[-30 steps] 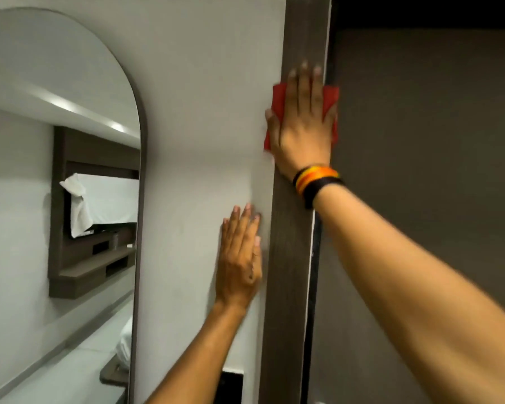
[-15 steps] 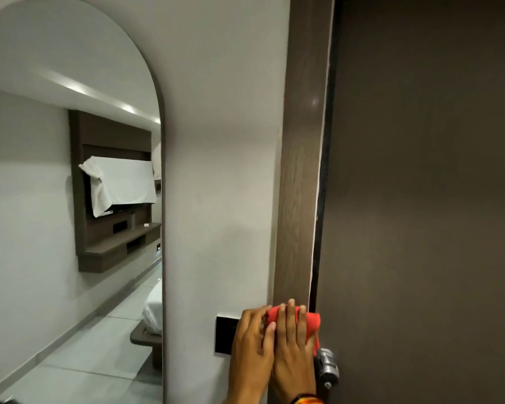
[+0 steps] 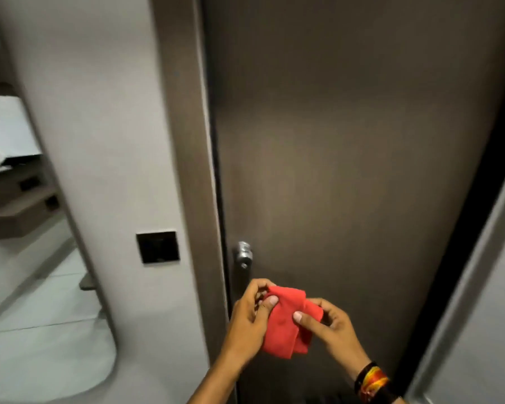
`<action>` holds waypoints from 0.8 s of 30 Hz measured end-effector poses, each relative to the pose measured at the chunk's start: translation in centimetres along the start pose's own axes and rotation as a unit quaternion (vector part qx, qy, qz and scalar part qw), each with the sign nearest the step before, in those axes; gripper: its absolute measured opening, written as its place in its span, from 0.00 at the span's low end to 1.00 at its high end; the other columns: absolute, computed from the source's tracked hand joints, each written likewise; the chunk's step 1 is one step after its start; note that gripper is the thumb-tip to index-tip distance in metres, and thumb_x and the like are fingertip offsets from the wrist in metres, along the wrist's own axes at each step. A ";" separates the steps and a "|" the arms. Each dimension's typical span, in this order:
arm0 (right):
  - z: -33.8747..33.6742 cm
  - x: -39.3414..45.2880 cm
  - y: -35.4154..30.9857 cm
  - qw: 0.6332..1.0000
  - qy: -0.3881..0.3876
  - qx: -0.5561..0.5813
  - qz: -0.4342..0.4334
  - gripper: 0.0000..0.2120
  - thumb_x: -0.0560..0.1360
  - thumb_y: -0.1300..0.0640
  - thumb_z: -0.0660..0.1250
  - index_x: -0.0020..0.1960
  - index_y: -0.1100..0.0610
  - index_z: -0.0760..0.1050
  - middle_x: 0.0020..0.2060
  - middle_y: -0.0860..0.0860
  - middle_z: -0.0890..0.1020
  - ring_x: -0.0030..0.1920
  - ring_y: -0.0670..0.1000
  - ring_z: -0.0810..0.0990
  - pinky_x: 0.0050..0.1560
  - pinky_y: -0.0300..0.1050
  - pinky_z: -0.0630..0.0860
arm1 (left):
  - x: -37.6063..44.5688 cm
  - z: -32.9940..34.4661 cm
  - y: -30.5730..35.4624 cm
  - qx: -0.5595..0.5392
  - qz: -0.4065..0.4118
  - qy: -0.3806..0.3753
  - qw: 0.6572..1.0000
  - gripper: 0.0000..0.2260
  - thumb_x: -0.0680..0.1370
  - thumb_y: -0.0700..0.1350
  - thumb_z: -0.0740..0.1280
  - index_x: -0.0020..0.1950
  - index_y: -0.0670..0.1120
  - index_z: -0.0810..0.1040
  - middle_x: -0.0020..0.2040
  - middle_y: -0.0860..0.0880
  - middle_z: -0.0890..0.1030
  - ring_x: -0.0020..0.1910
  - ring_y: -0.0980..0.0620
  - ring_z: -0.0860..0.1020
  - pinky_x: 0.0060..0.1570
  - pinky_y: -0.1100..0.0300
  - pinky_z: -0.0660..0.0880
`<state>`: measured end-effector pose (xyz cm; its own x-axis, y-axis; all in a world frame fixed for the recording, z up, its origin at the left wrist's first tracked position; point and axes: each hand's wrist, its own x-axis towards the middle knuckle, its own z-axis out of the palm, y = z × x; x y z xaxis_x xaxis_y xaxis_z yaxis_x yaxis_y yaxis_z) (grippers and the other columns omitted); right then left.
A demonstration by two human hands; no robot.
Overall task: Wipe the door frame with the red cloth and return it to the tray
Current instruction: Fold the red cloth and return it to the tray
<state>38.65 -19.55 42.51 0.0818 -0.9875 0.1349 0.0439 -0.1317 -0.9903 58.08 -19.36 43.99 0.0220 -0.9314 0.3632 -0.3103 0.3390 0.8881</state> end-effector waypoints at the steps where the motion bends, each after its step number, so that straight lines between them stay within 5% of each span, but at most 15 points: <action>1: -2.4 -2.1 1.8 0.998 0.037 0.026 0.042 0.10 0.71 0.65 0.76 0.51 0.64 0.83 0.43 0.56 0.88 0.43 0.50 0.84 0.43 0.38 0.81 | -1.3 3.3 -0.4 -0.017 -0.031 -0.017 0.999 0.06 0.80 0.44 0.68 0.57 0.51 0.79 0.50 0.52 0.86 0.51 0.56 0.84 0.53 0.65 0.79; 4: -9.6 -8.1 7.4 0.973 0.141 0.076 0.166 0.12 0.72 0.62 0.76 0.56 0.62 0.82 0.48 0.59 0.89 0.48 0.56 0.87 0.52 0.53 0.83 | -4.9 13.2 -3.0 -0.031 -0.146 -0.106 0.983 0.05 0.80 0.41 0.70 0.56 0.48 0.81 0.48 0.48 0.87 0.46 0.57 0.84 0.51 0.65 0.79; 8: -19.4 -16.3 15.1 0.911 0.277 0.092 0.292 0.14 0.72 0.62 0.77 0.55 0.63 0.82 0.49 0.61 0.88 0.47 0.57 0.87 0.50 0.52 0.84 | -11.9 26.7 -6.9 0.021 -0.310 -0.244 0.919 0.06 0.79 0.45 0.71 0.44 0.47 0.78 0.36 0.53 0.78 0.37 0.54 0.75 0.45 0.59 0.73; 12: -27.9 -24.8 22.4 0.821 0.403 0.115 0.388 0.16 0.72 0.67 0.74 0.57 0.72 0.77 0.53 0.70 0.84 0.46 0.61 0.83 0.53 0.62 0.82 | -20.1 39.1 -9.8 0.056 -0.410 -0.332 0.847 0.08 0.78 0.45 0.72 0.42 0.48 0.76 0.45 0.43 0.83 0.47 0.44 0.81 0.53 0.54 0.78; 15: -33.1 -30.7 27.2 0.749 0.477 0.114 0.446 0.10 0.74 0.68 0.71 0.55 0.66 0.80 0.41 0.60 0.86 0.40 0.58 0.83 0.38 0.49 0.82 | -26.3 47.2 -11.2 0.069 -0.453 -0.381 0.803 0.09 0.79 0.42 0.68 0.58 0.44 0.80 0.61 0.39 0.84 0.59 0.40 0.82 0.64 0.49 0.79; 18: -38.8 -34.8 31.5 0.704 0.508 0.097 0.486 0.12 0.75 0.72 0.64 0.56 0.64 0.80 0.50 0.65 0.85 0.47 0.61 0.83 0.48 0.55 0.81 | -31.4 54.4 -11.7 0.048 -0.469 -0.428 0.771 0.18 0.81 0.39 0.65 0.70 0.46 0.75 0.68 0.44 0.80 0.63 0.45 0.80 0.66 0.55 0.76; 21: -44.1 -37.1 36.2 0.680 0.523 0.054 0.511 0.13 0.76 0.70 0.63 0.56 0.60 0.80 0.45 0.60 0.85 0.41 0.58 0.83 0.36 0.47 0.81 | -35.1 61.6 -13.2 0.044 -0.476 -0.454 0.752 0.20 0.82 0.40 0.63 0.75 0.45 0.71 0.71 0.42 0.78 0.68 0.41 0.78 0.69 0.50 0.76; 24: -47.9 -37.9 40.3 0.663 0.542 0.022 0.515 0.15 0.74 0.71 0.64 0.58 0.63 0.80 0.48 0.61 0.85 0.40 0.56 0.81 0.41 0.45 0.77 | -36.7 66.4 -15.0 0.063 -0.478 -0.458 0.747 0.20 0.84 0.42 0.62 0.76 0.45 0.70 0.69 0.41 0.79 0.67 0.41 0.78 0.59 0.57 0.75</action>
<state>-10.37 8.37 -4.09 -0.6729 -0.0364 -0.7388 0.5514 0.6411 -0.5338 -1.18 0.98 -1.38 -0.3514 -0.4597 -0.8156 -0.6566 -0.5000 0.5647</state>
